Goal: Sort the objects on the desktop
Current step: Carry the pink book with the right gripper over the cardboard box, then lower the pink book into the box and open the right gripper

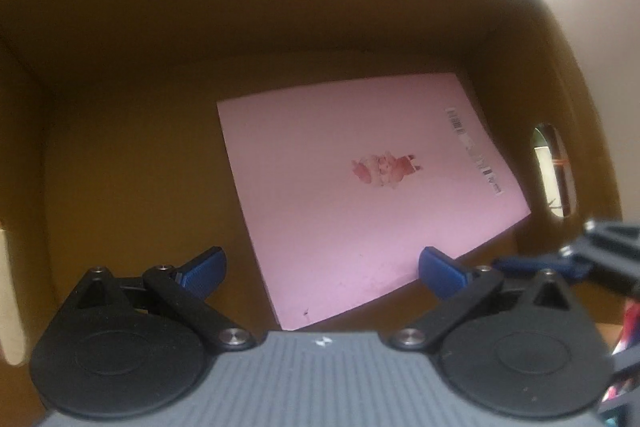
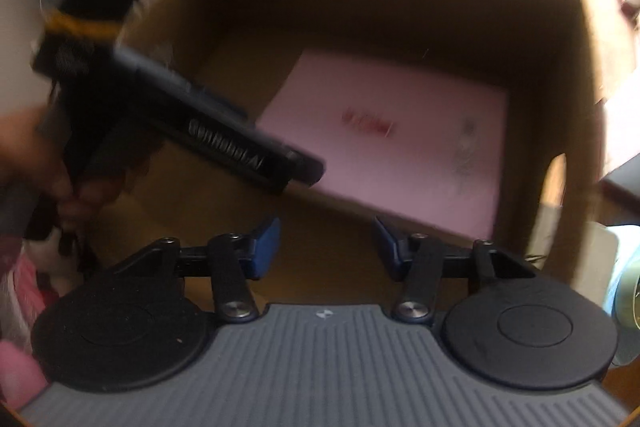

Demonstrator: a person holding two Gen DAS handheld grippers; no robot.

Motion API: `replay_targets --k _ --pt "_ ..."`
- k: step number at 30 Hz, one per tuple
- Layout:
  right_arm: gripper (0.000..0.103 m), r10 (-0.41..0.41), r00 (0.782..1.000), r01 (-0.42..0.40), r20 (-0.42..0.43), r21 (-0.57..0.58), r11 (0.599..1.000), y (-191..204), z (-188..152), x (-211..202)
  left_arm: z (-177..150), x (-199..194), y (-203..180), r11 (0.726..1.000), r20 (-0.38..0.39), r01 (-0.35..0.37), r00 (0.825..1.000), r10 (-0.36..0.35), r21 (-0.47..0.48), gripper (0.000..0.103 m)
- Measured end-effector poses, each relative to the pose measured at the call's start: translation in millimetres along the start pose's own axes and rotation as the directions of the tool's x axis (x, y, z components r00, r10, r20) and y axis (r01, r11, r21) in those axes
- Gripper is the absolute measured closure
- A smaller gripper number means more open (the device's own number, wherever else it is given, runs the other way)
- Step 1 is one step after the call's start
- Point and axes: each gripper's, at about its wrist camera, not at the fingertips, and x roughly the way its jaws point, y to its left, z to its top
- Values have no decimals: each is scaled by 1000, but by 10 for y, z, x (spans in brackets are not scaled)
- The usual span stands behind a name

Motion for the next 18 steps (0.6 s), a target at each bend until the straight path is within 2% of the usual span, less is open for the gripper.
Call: replay_targets --k 4,11,18 --pt "54 -20 997 16 -78 -46 999 23 97 234 45 94 18 1000 -17 25 1000 -25 -1 0" --pt "54 -20 984 14 -175 -35 999 -32 243 485 95 143 -19 999 -6 47 999 -47 27 0" --pt "53 -41 984 29 -174 -69 997 -10 349 466 167 195 -98 997 30 42 999 -44 68 0"
